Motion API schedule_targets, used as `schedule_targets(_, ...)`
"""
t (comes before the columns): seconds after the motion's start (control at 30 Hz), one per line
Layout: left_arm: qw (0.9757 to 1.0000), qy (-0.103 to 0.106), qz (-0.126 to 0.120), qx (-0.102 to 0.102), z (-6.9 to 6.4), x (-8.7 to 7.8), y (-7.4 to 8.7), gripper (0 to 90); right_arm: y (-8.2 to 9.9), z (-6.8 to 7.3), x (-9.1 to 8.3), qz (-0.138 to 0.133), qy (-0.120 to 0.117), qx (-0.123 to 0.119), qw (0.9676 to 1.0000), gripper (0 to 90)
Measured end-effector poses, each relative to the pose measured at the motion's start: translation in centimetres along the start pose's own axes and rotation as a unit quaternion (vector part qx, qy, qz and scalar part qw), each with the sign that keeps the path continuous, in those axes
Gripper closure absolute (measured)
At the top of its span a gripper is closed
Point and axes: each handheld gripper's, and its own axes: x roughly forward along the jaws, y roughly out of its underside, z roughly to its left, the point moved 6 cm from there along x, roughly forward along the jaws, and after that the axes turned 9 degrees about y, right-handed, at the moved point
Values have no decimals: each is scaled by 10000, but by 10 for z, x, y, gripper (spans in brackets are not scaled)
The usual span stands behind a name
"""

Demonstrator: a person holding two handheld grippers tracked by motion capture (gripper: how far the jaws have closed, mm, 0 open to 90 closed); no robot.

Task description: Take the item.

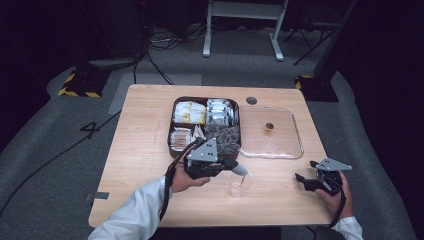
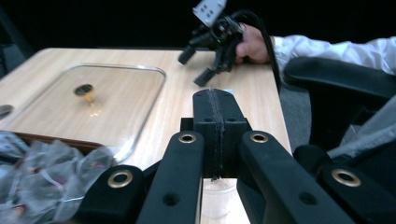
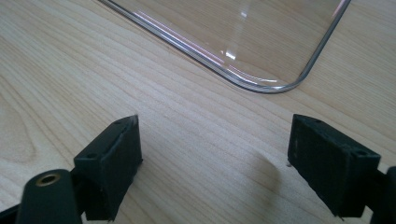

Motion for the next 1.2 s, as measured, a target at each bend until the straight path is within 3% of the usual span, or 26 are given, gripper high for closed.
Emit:
schedule_targets(0.57, 9986, 237, 474, -91, 3, 31, 20, 887, 0, 0, 0, -5, 12, -8, 10000, 178)
schedule_targets(0.8, 9962, 329, 800, -94, 5, 43, 27, 847, 0, 0, 0, -10, 24, -16, 10000, 178)
schedule_targets(1.2, 9960, 301, 834, -91, 12, 45, 28, 803, 0, 0, 0, -5, 14, -10, 10000, 178)
